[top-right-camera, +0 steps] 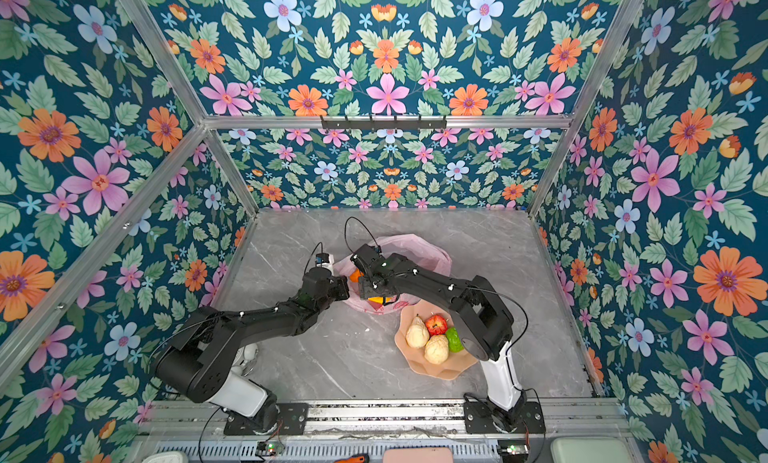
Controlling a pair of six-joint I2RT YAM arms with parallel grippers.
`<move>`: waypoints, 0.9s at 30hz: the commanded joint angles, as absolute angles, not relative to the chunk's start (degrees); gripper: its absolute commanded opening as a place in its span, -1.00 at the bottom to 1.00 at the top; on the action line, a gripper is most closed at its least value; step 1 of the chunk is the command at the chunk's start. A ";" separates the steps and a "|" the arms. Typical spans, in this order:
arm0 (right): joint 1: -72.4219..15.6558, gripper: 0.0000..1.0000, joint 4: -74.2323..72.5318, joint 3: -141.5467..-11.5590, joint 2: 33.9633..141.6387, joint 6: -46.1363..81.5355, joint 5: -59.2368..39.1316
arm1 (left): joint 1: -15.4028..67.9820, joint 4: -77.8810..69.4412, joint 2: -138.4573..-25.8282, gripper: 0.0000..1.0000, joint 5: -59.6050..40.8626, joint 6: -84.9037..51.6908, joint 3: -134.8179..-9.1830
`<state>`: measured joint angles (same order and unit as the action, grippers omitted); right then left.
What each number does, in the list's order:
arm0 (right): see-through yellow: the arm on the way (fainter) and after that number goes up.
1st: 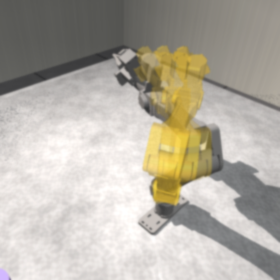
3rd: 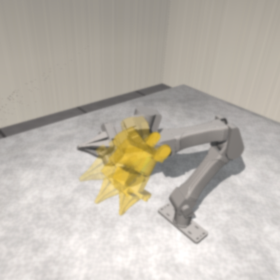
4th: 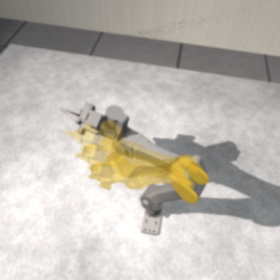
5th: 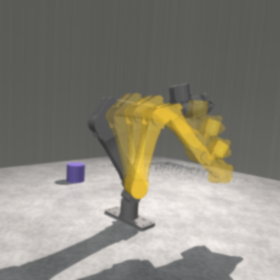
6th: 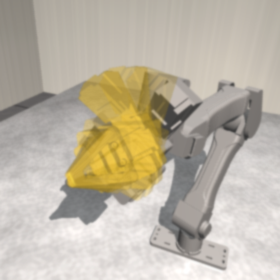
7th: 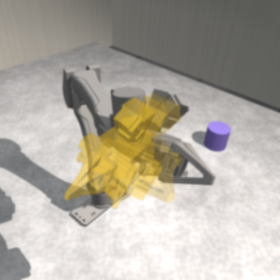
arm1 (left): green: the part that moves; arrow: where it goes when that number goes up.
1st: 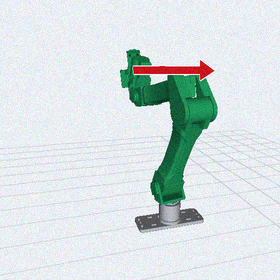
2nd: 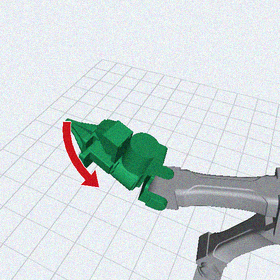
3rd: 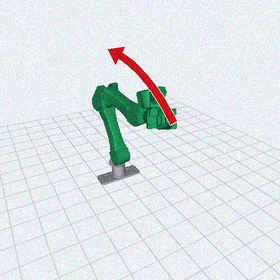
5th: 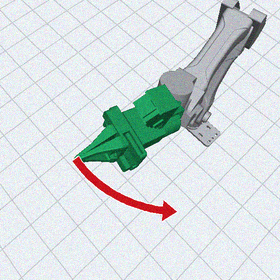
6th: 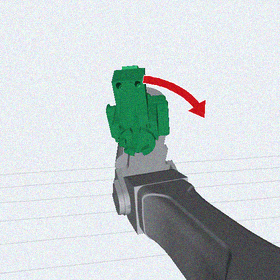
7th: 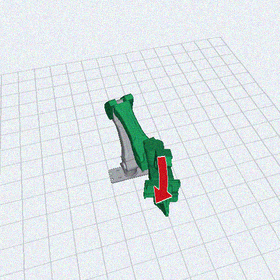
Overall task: Take the fake fruits out of the plastic bag
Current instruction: 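Move the right gripper back over the bag and lower it inside, then grasp the large orange with the right gripper and lift it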
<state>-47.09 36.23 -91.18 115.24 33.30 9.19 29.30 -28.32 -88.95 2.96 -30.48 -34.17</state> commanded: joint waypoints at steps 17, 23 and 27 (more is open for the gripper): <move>-44.21 0.57 36.29 -97.63 123.61 34.63 6.50 | 29.44 -28.93 -91.84 -1.00 1.05 -32.96 -35.51; -44.21 0.49 37.10 -99.92 125.48 34.00 6.33 | 29.44 -28.29 -91.61 -1.00 1.64 -32.87 -35.63; -44.21 0.42 38.00 -101.44 126.64 33.57 6.63 | 29.44 -28.04 -91.41 -1.00 1.76 -32.83 -35.70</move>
